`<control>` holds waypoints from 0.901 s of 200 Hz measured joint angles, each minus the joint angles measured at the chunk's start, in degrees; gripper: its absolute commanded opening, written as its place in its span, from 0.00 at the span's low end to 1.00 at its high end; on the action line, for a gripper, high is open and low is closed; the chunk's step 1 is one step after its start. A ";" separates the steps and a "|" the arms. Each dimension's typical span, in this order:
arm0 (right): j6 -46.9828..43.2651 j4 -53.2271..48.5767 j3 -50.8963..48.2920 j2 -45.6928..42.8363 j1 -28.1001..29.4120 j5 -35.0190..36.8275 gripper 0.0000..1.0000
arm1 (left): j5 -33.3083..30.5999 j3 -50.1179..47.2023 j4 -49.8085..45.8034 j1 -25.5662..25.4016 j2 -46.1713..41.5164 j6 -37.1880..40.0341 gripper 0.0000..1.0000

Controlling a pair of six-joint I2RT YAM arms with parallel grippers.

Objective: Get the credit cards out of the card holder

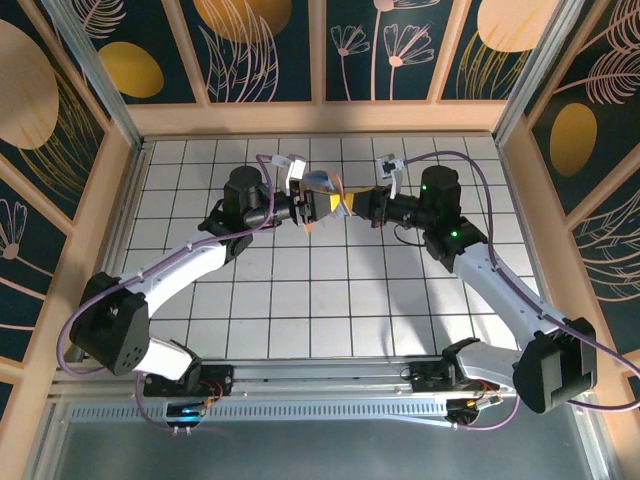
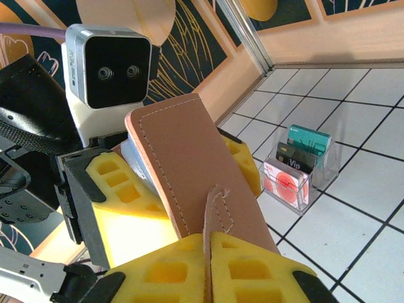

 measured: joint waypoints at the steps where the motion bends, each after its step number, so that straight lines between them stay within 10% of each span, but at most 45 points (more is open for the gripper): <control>1: 0.04 0.02 0.00 0.00 0.00 0.00 0.16 | 0.00 0.00 0.00 0.00 -0.02 0.00 0.41; 180: -3.43 1.62 -1.62 -2.97 0.00 -5.81 0.37 | 1.29 -0.39 3.54 -0.11 -1.27 -4.79 0.37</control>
